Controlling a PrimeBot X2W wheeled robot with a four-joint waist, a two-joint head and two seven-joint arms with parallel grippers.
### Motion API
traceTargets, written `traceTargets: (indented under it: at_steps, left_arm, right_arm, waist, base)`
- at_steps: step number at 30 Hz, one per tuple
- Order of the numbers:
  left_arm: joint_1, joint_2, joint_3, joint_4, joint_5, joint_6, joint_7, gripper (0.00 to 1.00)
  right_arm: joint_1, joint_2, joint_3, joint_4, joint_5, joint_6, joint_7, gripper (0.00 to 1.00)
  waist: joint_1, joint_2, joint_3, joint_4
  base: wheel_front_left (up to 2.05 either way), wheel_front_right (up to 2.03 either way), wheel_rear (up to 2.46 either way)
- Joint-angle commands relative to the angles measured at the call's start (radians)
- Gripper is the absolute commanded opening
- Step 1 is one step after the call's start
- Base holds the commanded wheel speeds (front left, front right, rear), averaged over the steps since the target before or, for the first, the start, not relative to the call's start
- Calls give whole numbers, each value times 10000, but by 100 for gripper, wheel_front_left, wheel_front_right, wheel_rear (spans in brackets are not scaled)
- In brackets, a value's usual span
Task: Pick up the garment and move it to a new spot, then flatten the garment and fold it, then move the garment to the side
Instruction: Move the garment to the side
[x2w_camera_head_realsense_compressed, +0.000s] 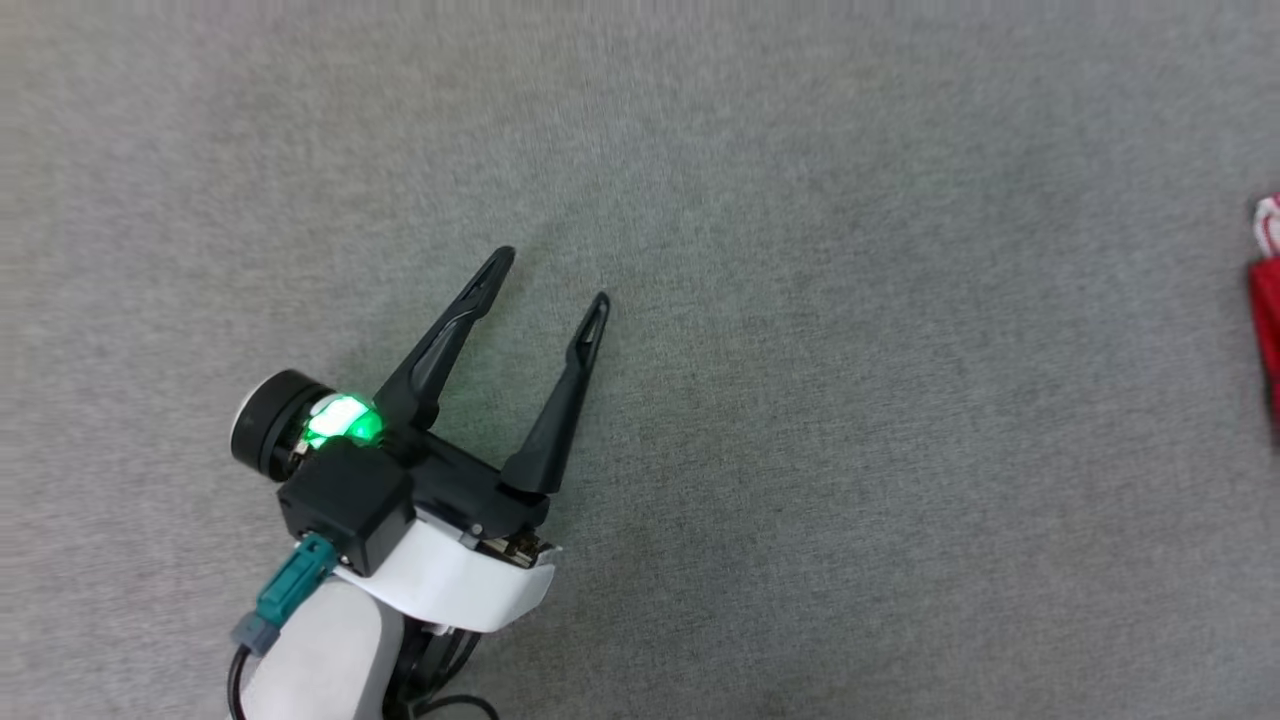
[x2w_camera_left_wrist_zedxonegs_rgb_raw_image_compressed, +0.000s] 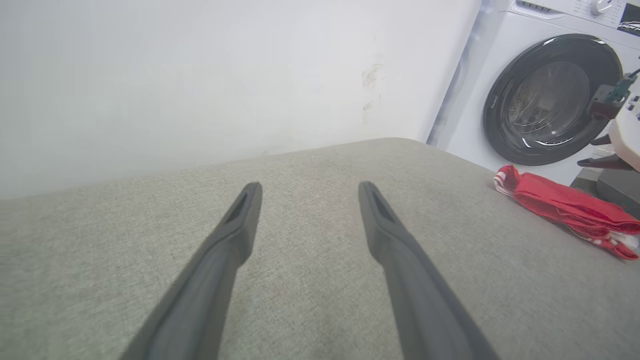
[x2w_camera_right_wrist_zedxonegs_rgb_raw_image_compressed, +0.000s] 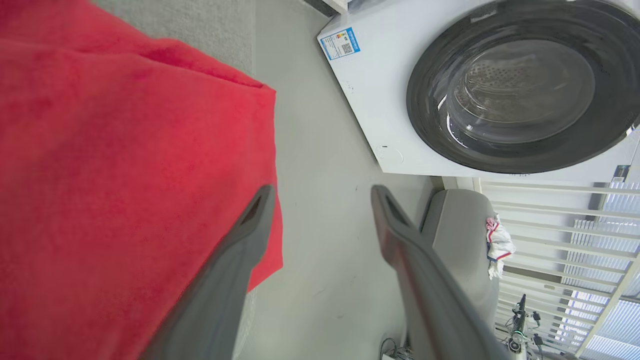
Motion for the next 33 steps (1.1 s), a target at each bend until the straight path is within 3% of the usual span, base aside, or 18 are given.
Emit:
traceTargets:
  at_steps: [1,7,12,15,16,23,28,33]
  left_arm:
    - [159,-73,91,23,-14,6,-20,100]
    - [750,-427,834,260,19,15,-20,100]
    - [1401,-687,1713,550,175,105,-20,100]
    - [1825,-797,2230,796,248,296,-20,100]
    - [2190,-866,2559,912,342,320,-20,100]
    - [2881,-1153,3187,1202,198,382,-20,100]
    - [3226,-1227,3220,1413,244,257,-20,100]
    - [3464,-1317,3253,1603,97,157,-20,100]
  right_arm:
    - [5,-27,36,-132,69,-14,32,100]
    - [260,253,114,-1311,707,-14,-106,100]
    - [632,992,186,-2430,1503,-13,-1021,100]
    - [957,1790,165,-3132,1979,-13,-1688,100]
    - [1445,2518,184,-3765,2260,-11,-2340,100]
    - [2747,4443,176,-5009,3124,-11,-3817,100]
    - [3805,5365,281,-5170,3382,-11,-4433,100]
    - [4613,5873,482,-4717,3873,-11,-5061,100]
  waist:
    - [0,-1,-532,90]
    - [0,-1,-1880,429]
    - [0,-1,-2945,849]
    - [0,-1,-3490,1051]
    - [0,-1,-3928,1261]
    - [0,-1,-4592,1655]
    - [0,-1,-4904,1877]
    - [0,-1,-5141,1975]
  base:
    - [0,0,0]
    - [0,0,0]
    - [0,0,0]
    - [0,0,0]
    - [0,0,0]
    - [0,0,0]
    - [0,0,0]
    - [0,0,0]
